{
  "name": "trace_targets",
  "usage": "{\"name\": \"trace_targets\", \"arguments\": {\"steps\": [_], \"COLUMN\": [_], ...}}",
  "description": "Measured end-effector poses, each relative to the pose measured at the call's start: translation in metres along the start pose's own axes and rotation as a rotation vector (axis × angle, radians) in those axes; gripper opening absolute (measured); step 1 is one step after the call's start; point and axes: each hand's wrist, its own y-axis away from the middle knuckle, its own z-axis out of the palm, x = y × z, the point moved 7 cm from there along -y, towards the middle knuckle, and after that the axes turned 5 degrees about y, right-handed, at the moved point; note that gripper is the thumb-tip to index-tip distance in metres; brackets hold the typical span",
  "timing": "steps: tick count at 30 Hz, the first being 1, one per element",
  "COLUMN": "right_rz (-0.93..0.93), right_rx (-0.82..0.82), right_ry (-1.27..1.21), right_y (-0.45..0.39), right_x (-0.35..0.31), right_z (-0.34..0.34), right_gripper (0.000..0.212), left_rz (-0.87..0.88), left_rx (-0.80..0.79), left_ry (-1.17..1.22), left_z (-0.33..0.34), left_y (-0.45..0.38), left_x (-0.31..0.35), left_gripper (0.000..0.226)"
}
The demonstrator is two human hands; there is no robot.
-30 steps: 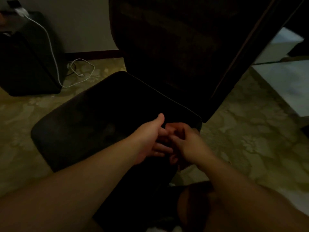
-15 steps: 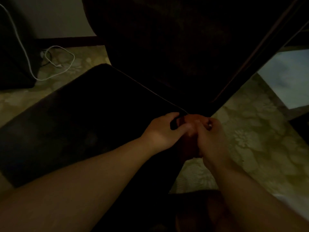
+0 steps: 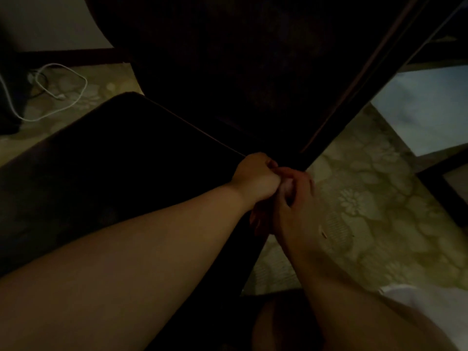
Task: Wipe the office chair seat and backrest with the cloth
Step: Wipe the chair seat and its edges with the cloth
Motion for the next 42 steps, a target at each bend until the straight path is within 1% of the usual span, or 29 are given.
{"name": "trace_targets", "arguments": {"steps": [1,3,4,5,7,8,10,11,12,14,15,16,17,19,20,22,24,27,28,29,31,32,35,38,40,42], "right_rz": [0.011,0.062,0.086,0.108,0.139,0.164,0.210,0.223,0.216,0.206,0.195,0.176,0.142,0.070,0.037,-0.035,-0.055,0.017,0.039,0.039,-0.071,-0.144,-0.303,-0.444,-0.489,-0.458], "right_rx": [-0.024,-0.054,-0.073,-0.077,-0.057,-0.033,-0.008,-0.019,-0.046,-0.098,-0.113,-0.121,-0.121,-0.126,-0.127,-0.142,-0.153,-0.146,-0.170,-0.218,-0.320,-0.349,-0.368,-0.372,-0.369,-0.428], "right_ry": [-0.019,0.000,0.021,0.019,-0.008,-0.021,0.029,0.084,0.124,0.181,0.217,0.277,0.367,0.567,0.631,0.723,0.783,0.738,0.729,0.756,0.898,0.985,1.177,1.283,1.295,1.319], "right_y": [0.001,0.002,0.003,0.002,0.000,-0.002,-0.005,-0.006,-0.006,-0.002,-0.003,-0.005,-0.009,-0.022,-0.030,-0.042,-0.048,-0.050,-0.049,-0.048,-0.045,-0.047,-0.069,-0.084,-0.083,-0.077], "right_x": [0.002,0.013,0.020,0.027,0.041,0.050,0.061,0.063,0.063,0.061,0.059,0.056,0.051,0.044,0.040,0.030,0.023,0.021,0.023,0.023,0.017,0.012,-0.001,-0.014,-0.010,0.004], "right_z": [0.004,0.012,0.016,0.018,0.020,0.019,0.012,0.012,0.014,0.022,0.026,0.027,0.027,0.024,0.023,0.026,0.027,0.018,0.015,0.014,0.014,0.015,0.026,0.041,0.038,0.028], "right_gripper": [0.038,0.050,0.058,0.061,0.053,0.050,0.054,0.056,0.058,0.067,0.072,0.073,0.069,0.053,0.047,0.042,0.040,0.042,0.043,0.040,0.021,0.015,0.024,0.023,0.018,0.021], "left_rz": [-0.056,-0.159,-0.183,-0.163,-0.062,0.007,0.189,0.286,0.344,0.320,0.272,0.226,0.211,0.263,0.279,0.291,0.312,0.332,0.331,0.329,0.328,0.331,0.340,0.357,0.364,0.368], "left_rx": [-0.024,-0.064,-0.078,-0.096,-0.126,-0.107,-0.005,0.040,0.056,0.008,-0.044,-0.100,-0.125,-0.080,-0.071,-0.104,-0.106,-0.062,-0.058,-0.057,-0.059,-0.058,-0.049,-0.070,-0.050,-0.040], "left_ry": [0.076,0.286,0.333,0.286,0.058,-0.075,-0.382,-0.560,-0.731,-1.019,-1.102,-1.135,-1.142,-1.157,-1.163,-1.139,-1.125,-1.111,-1.116,-1.121,-1.132,-1.138,-1.144,-1.119,-1.109,-1.108], "left_z": [0.005,0.014,0.018,0.020,0.014,0.005,-0.029,-0.046,-0.063,-0.095,-0.107,-0.113,-0.115,-0.113,-0.112,-0.113,-0.117,-0.117,-0.116,-0.115,-0.114,-0.112,-0.111,-0.114,-0.116,-0.115], "left_y": [-0.001,0.000,-0.001,-0.003,-0.004,-0.005,-0.005,-0.006,-0.008,-0.015,-0.018,-0.018,-0.015,-0.010,-0.011,-0.013,-0.011,-0.010,-0.010,-0.010,-0.010,-0.010,-0.010,-0.012,-0.013,-0.013], "left_x": [-0.001,-0.001,-0.002,-0.001,0.002,0.002,0.002,-0.001,-0.008,-0.037,-0.055,-0.071,-0.084,-0.095,-0.095,-0.094,-0.094,-0.094,-0.095,-0.095,-0.096,-0.097,-0.098,-0.098,-0.099,-0.099], "left_gripper": [0.008,0.014,0.016,0.014,0.017,0.021,0.029,0.033,0.042,0.059,0.062,0.062,0.061,0.060,0.060,0.062,0.064,0.061,0.061,0.061,0.060,0.060,0.059,0.061,0.062,0.062]}}
